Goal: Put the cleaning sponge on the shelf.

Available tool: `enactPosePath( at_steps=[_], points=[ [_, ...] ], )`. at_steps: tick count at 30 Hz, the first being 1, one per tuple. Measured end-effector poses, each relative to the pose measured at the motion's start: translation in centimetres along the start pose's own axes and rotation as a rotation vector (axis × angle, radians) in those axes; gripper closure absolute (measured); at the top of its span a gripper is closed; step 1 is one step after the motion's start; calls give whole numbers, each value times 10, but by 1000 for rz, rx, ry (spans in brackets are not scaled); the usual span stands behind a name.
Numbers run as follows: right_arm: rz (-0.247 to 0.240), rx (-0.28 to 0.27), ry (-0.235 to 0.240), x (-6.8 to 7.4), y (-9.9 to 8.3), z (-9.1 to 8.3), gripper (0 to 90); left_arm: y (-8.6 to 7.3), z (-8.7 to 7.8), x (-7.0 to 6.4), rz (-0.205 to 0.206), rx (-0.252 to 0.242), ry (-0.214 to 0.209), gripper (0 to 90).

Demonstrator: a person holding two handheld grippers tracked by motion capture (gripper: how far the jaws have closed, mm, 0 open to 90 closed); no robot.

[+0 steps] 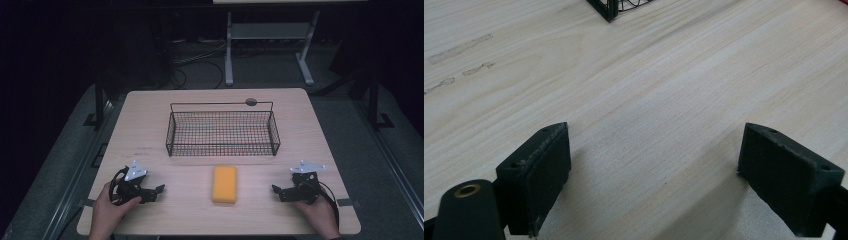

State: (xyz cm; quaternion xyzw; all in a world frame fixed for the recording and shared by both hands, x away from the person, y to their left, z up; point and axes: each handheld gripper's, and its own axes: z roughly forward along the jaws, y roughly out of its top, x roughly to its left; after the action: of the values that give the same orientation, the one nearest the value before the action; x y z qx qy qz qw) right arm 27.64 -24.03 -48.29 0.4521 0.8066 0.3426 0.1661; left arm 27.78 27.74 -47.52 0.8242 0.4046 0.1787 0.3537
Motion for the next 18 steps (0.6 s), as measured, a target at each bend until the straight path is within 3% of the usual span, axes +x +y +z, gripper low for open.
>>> enactPosePath(
  at_steps=[5,6,7,8,9,11,18],
  points=[
    [2,-3,6,-1,0,0,5,0,0,0,0,0,1,128],
    [-13,3,-9,1,-1,-2,68,0,0,0,0,0,0,128],
    [-13,3,-9,1,-1,-2,68,0,0,0,0,0,0,128],
    [-16,0,-4,1,0,-6,162,0,0,0,-1,2,2,128],
    [-16,0,-4,1,0,-6,162,0,0,0,-1,2,2,127],
    [0,20,17,3,3,-9,254,0,0,0,-1,1,3,127],
    [-38,8,62,8,13,-15,498,0,0,0,-2,0,3,127]
  ],
)
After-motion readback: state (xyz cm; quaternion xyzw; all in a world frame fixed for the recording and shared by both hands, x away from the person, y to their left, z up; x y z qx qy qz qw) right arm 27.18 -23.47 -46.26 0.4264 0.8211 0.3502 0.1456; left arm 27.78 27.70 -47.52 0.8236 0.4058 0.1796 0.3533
